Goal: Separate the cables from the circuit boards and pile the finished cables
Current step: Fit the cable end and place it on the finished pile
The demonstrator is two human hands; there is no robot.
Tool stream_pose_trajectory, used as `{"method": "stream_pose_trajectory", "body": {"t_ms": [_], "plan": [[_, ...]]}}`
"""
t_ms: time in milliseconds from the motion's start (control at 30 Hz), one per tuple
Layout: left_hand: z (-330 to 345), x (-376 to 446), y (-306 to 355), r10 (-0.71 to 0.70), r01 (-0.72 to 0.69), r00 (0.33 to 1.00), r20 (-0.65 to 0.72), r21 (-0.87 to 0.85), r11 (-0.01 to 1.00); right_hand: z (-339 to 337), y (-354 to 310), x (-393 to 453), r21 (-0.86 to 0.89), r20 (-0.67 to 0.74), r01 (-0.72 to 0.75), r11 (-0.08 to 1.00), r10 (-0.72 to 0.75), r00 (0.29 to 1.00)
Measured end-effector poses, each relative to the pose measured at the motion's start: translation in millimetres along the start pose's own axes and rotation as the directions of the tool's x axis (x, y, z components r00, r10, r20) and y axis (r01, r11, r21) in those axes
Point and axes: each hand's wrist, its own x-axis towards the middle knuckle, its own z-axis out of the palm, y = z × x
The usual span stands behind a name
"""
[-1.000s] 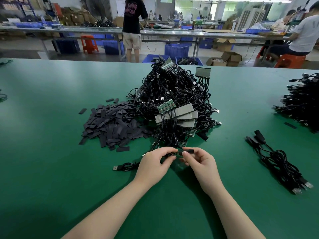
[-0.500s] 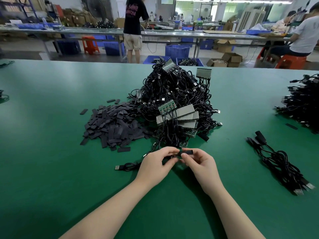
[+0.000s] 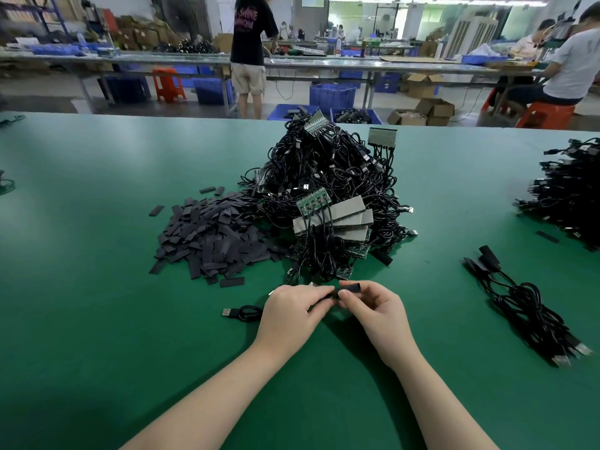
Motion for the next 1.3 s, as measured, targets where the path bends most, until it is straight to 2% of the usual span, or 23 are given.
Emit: {"method": "stream_pose_trajectory", "body": {"t_ms": [100, 400, 800, 1133, 1300], "plan": [[1.7, -1.6, -1.2, 0.083, -0.082, 0.996, -0.015, 0.023, 0.996, -1.3, 0.0, 0.0, 0.042, -0.015, -0.002, 0.999, 0.003, 1.000], [1.2, -0.9, -1.3, 0.172, -0.167, 0.983, -0.066, 0.069, 0.984, 1.0, -0.8, -0.2, 0.007, 0.001, 0.000, 1.000, 0.000, 1.000], [0.3, -1.0, -0.2, 0.123, -0.121, 0.990, -0.063, 0.039, 0.992, 1.8, -4.7, -1.1, -0.055, 0.007, 0.030, 0.998, -0.030, 1.000], [-2.1, 0.9, 4.3, 0.181, -0.175, 0.980, -0.088, 0.072, 0.982, 2.0, -5.9, -1.2, -0.054, 0.001, 0.028, 0.998, -0.028, 1.000], [-1.6, -1.1, 4.9, 0.088, -0.085, 0.994, -0.062, 0.051, 0.995, 2.3, -5.3, -1.8, -0.002, -0.015, 0.009, 1.000, -0.009, 1.000]]}}
